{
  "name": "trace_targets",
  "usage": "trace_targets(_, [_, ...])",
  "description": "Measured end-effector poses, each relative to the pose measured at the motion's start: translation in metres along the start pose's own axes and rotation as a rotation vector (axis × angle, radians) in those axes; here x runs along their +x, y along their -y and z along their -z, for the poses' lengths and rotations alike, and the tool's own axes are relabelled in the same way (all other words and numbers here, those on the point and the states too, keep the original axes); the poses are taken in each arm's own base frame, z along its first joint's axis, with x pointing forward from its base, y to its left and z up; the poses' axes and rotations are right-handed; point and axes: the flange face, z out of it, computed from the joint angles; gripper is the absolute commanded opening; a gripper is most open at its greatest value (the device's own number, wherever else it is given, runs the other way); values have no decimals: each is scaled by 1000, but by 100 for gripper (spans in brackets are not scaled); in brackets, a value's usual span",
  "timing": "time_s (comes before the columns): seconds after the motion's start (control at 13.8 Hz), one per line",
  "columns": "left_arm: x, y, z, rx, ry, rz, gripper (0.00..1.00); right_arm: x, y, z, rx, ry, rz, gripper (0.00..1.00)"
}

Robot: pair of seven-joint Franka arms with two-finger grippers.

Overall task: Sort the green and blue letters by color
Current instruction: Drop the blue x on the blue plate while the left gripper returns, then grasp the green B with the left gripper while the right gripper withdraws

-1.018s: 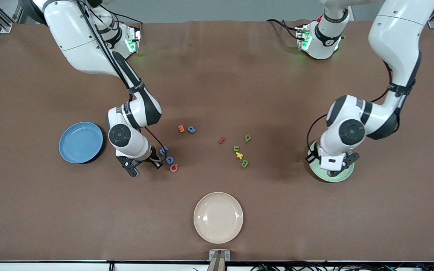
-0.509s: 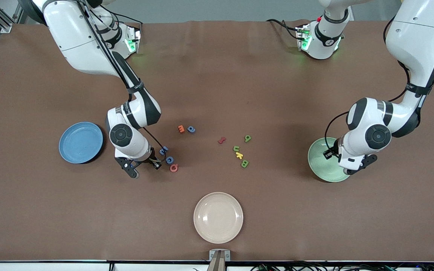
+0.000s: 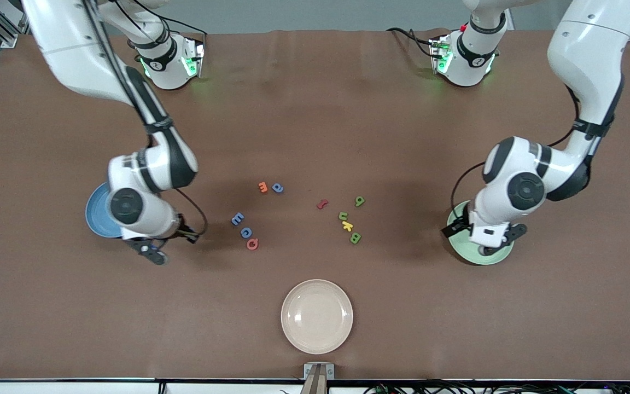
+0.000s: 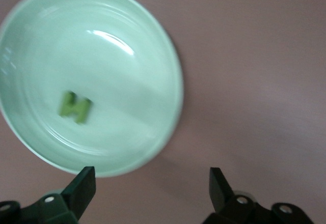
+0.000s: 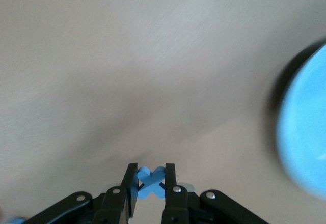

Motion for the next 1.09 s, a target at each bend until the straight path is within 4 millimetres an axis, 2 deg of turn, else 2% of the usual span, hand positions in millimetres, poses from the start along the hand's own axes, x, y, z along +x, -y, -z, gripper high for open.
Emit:
trace_targets(0.22, [-41, -69, 6, -53, -4, 121, 89, 26, -90, 14, 7, 12, 200, 9])
trace_targets(0.44, [-57, -107, -11, -75, 27, 200, 86, 31, -154, 4, 20, 8, 369, 9])
trace_targets(0.65, [-80, -137, -31, -79, 54, 291, 83, 26, -195, -30, 35, -23, 476, 9])
trace_targets(0.8, [-97, -159, -41, -80, 52, 357, 81, 20, -214, -47, 38, -18, 513, 11])
trace_targets(1.09, [-116, -190, -68, -73, 3, 468, 78, 18, -238, -57, 41, 3, 526, 14])
